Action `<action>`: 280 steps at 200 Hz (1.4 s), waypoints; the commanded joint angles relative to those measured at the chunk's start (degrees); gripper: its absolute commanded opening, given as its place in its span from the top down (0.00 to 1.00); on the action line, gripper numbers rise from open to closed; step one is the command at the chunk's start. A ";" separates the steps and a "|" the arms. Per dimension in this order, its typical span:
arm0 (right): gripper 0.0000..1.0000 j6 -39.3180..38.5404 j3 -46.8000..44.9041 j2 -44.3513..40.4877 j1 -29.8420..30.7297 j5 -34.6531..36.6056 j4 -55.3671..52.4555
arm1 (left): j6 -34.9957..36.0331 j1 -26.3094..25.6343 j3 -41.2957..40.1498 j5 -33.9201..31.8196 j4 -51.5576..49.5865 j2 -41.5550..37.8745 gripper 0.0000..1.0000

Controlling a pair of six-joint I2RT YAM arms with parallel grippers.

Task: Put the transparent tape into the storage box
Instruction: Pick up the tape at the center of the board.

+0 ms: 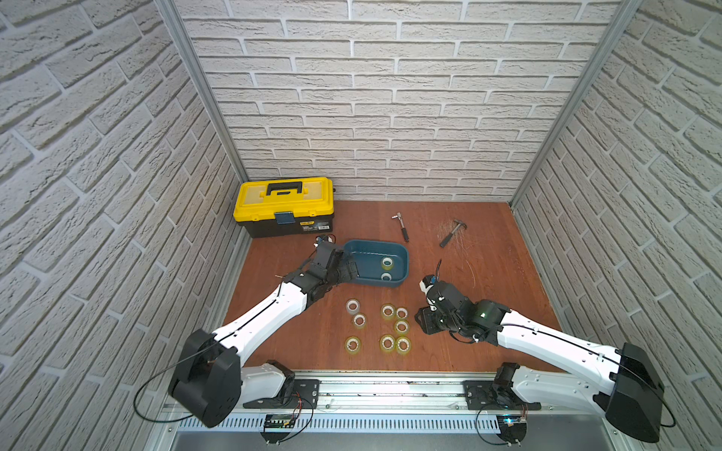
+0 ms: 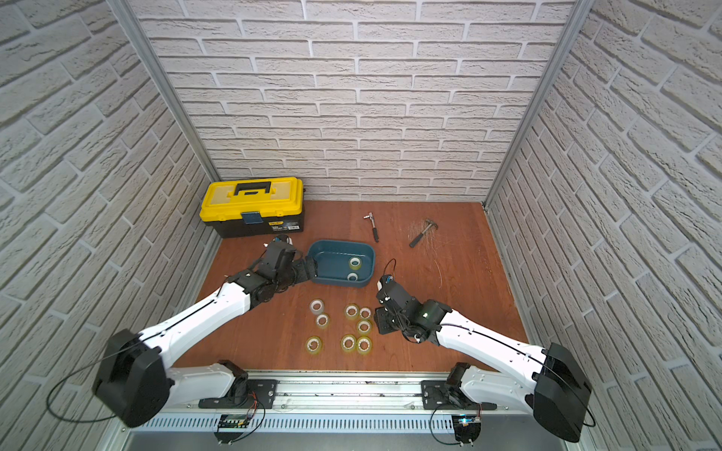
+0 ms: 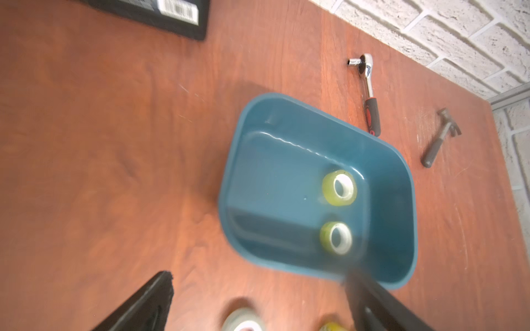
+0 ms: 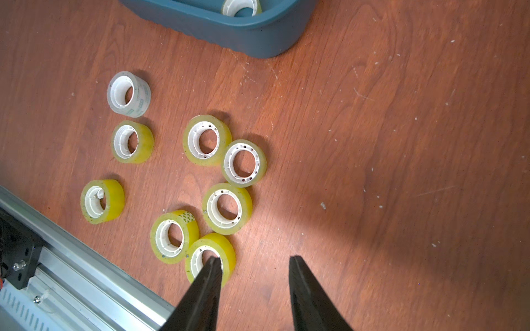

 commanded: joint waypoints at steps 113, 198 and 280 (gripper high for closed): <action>0.55 2.48 4.15 16.81 0.26 1.33 9.72 | 30.52 20.18 13.53 13.47 -8.63 -5.16 0.02; 0.57 0.57 10.01 25.65 0.26 5.34 6.02 | 31.42 20.26 3.39 9.51 -0.80 -12.86 0.02; 0.66 1.96 9.19 30.76 0.27 5.11 8.60 | 32.00 19.99 3.37 8.84 -1.92 -14.14 0.02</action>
